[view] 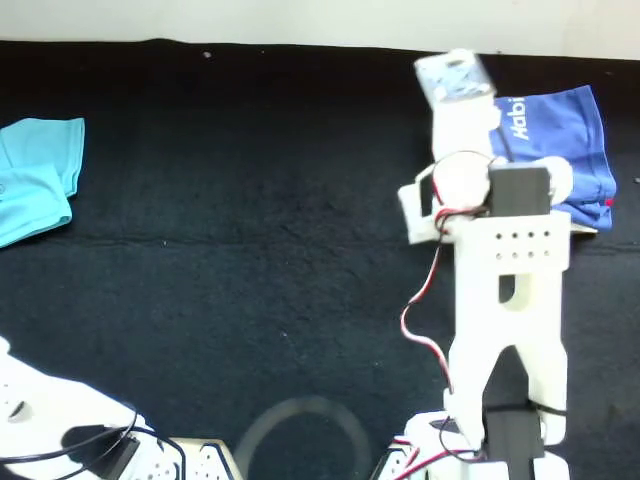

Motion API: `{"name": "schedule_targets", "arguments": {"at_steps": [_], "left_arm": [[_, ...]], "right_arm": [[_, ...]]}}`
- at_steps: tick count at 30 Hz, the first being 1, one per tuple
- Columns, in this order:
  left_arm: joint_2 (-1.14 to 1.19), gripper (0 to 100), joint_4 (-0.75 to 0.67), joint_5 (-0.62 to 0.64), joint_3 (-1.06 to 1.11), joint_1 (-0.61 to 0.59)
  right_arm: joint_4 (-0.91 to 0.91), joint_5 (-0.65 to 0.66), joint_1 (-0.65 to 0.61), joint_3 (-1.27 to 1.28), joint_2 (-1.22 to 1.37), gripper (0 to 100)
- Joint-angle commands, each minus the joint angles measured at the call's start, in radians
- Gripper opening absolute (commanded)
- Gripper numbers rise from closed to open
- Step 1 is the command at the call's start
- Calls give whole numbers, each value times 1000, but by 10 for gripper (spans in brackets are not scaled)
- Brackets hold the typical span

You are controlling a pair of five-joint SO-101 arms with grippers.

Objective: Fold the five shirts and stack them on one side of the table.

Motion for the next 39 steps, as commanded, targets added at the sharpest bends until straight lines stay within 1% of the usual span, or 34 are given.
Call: {"name": "schedule_targets", "arguments": {"at_steps": [1, 5, 8, 15, 21, 29, 31, 32, 34, 36, 37, 39], "left_arm": [[84, 227, -11, -9, -157, -53], [180, 227, -12, -9, -231, -110], [231, 227, -12, -9, -271, -130], [321, 227, -18, -3, -343, -127], [424, 227, -63, -3, -470, -127], [538, 226, -54, -2, -634, -108], [544, 186, -38, -2, -654, -104], [545, 139, -23, -2, -664, -96], [549, 5, 5, -2, -688, -82], [550, 27, 35, -2, -707, -62], [550, 9, 52, -2, -716, -51], [547, 11, 97, 5, -734, -27]], "right_arm": [[-25, -9, -28, 58, -58, 137], [-50, -9, -28, 70, -53, 137], [-51, -9, -30, 70, -51, 137], [-47, -9, -30, 73, -51, 137], [-41, -9, -30, 73, -51, 137], [-41, -9, -30, 74, -51, 137], [-41, -9, -30, 74, -51, 137], [-41, -9, -30, 81, -51, 137], [-44, -9, -30, 116, -53, 137], [-48, -9, -30, 171, -53, 137], [-50, -9, -30, 199, -53, 137], [-50, -9, -30, 240, -56, 137]]}}
